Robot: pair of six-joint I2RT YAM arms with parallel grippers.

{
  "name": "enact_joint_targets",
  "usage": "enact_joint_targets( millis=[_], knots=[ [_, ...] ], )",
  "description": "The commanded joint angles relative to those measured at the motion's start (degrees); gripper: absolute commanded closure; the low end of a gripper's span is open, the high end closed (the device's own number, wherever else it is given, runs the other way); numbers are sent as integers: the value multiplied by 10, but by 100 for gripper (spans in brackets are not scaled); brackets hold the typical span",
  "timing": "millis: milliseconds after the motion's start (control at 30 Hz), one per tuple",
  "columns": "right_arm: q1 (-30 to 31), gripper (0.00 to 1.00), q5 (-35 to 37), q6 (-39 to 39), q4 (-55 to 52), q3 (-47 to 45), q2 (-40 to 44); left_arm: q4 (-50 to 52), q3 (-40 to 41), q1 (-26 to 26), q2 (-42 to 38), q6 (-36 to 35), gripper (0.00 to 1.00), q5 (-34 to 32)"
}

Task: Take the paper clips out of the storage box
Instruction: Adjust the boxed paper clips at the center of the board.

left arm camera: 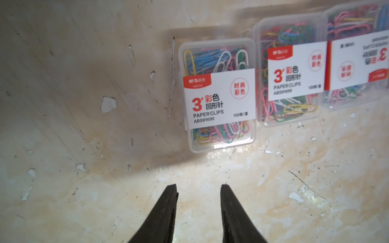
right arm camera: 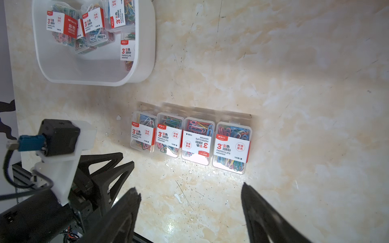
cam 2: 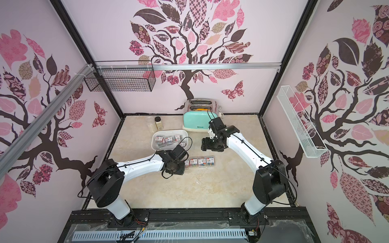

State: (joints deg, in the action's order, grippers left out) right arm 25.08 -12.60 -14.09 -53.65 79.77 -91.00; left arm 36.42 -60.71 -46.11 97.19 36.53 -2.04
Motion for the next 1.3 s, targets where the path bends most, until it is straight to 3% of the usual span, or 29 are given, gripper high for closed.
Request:
enact_joint_targets(
  millis=[0, 533, 867, 1033, 1167, 1267],
  knots=[
    [3, 21, 3, -3, 5, 12, -4, -32, -19, 1, 26, 5, 59, 14],
    [3, 19, 6, 4, 4, 18, -2, -34, -62, 1, 70, -5, 58, 0],
    [4, 19, 3, 8, 0, 26, -8, 2, -67, 1, 5, -6, 57, -5],
    [3, 12, 3, 9, 0, 28, -9, 33, -80, 19, -29, -6, 56, -33],
    [3, 1, 2, 7, 0, 28, -10, 37, -79, 59, -17, -17, 56, -34],
    [3, 1, 7, 6, -1, 29, -8, 24, -81, 77, 3, -32, 56, -40]
  ],
)
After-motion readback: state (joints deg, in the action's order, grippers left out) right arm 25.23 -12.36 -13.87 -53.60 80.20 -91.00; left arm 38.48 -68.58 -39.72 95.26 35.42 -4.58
